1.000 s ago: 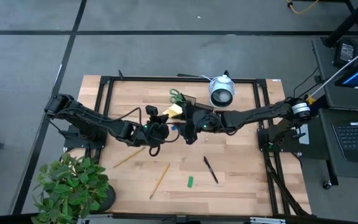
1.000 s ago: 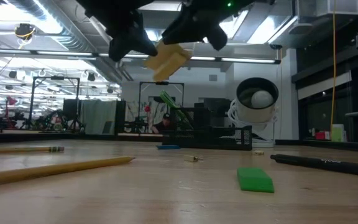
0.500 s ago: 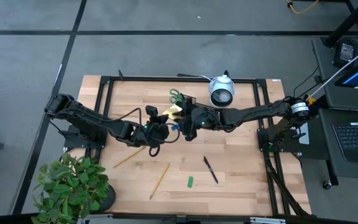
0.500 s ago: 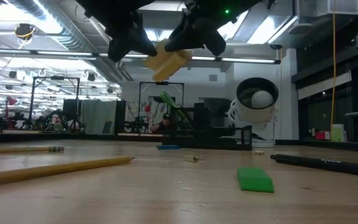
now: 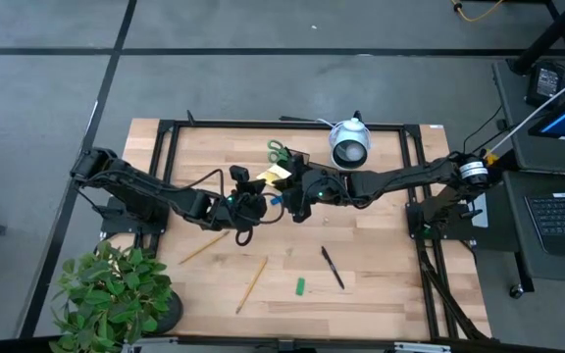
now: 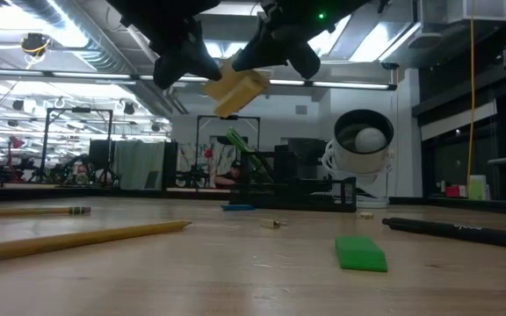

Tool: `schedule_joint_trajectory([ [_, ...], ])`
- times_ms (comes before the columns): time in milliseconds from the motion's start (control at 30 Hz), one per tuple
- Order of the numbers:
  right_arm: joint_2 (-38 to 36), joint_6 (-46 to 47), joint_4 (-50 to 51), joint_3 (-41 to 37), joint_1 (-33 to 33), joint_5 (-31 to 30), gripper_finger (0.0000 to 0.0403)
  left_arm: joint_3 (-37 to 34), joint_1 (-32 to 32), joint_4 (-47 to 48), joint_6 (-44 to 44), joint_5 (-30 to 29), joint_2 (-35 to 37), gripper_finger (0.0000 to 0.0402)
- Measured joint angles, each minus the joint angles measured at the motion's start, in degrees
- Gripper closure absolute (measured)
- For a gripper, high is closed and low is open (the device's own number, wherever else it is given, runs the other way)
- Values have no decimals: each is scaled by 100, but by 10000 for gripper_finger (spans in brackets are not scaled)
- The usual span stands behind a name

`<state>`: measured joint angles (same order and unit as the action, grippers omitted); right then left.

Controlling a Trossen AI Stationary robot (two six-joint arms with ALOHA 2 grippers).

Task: Pick and place office supplies into organizer
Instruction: Put the yellow sticky notes into the black desk organizer

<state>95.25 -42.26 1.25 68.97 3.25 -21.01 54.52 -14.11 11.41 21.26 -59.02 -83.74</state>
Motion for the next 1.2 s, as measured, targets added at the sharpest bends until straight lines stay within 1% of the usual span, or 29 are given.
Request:
schedule_joint_trajectory([
  [233,-286,53,415,-13,50,-32,384,0,0,166,-176,-61,102,324],
  [300,-456,227,657,-13,80,-104,384,-2,0,294,-199,-153,160,316],
  [400,-740,486,1140,-13,116,-101,384,-7,-4,425,-282,-183,243,313],
  [533,-929,629,1700,-13,113,-179,384,-4,-4,506,-360,-154,368,322],
  [633,-952,654,1990,-14,112,-200,384,-4,-13,777,-593,-151,489,333],
  [733,-967,731,2025,-202,109,-226,384,-2,-24,1171,-994,-144,639,343],
  [800,-1014,754,2001,-427,106,-369,384,-2,-53,1443,-1291,-140,749,351],
  [867,-1091,780,1923,-673,74,-601,384,-2,-69,1683,-1552,-140,855,363],
  [1000,-1378,1012,1462,-1290,-79,-639,384,-2,-135,1962,-1895,-131,1012,394],
  [1100,-1663,967,995,-1797,-239,-583,384,-2,-188,1968,-1904,-117,1064,398],
  [1200,-1947,897,660,-2294,-442,-405,384,-2,-195,1963,-1964,33,1086,400],
])
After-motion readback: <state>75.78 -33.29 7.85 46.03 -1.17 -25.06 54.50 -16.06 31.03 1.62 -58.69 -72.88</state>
